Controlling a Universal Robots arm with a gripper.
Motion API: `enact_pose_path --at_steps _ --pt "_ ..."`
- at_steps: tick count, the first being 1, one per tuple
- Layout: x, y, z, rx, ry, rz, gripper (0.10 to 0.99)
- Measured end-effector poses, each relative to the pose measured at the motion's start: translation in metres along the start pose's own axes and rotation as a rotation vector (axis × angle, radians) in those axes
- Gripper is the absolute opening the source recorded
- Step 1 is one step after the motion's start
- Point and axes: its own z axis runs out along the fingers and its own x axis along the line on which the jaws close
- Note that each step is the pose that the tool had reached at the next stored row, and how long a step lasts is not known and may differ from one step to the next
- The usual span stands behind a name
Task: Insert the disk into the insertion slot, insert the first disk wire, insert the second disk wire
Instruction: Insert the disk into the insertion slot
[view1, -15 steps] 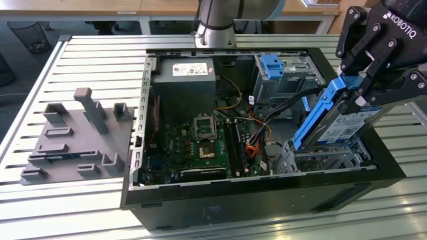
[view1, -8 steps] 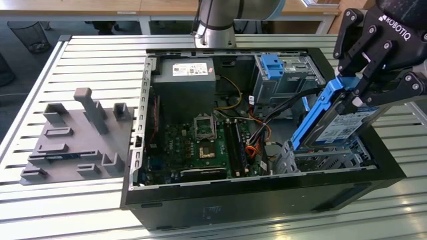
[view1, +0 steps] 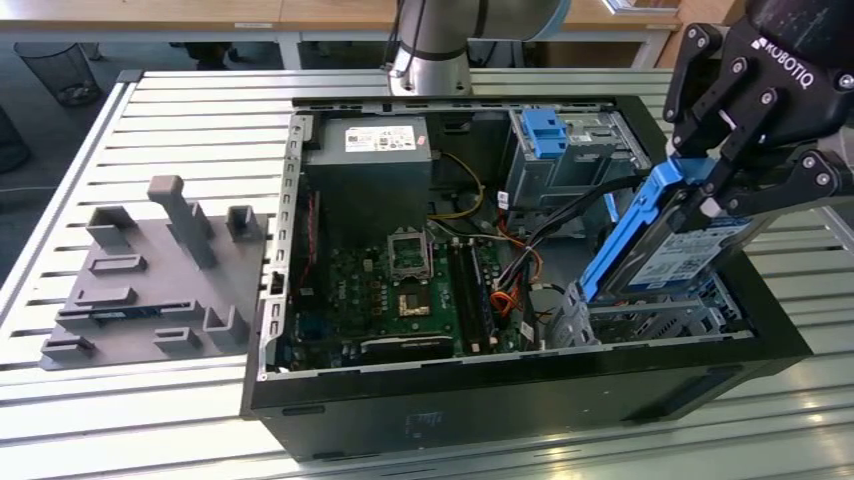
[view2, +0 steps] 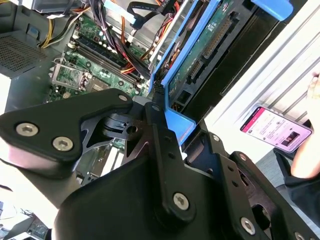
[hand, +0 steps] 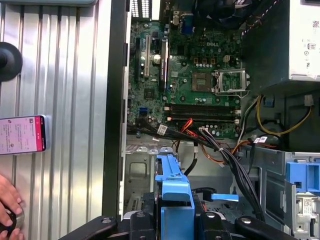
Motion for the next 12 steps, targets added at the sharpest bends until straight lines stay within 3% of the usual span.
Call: enact_pose_path --at_steps 12 --pt "0.0004 0.0004 0.007 0.001 -0.0005 0.013 0.365"
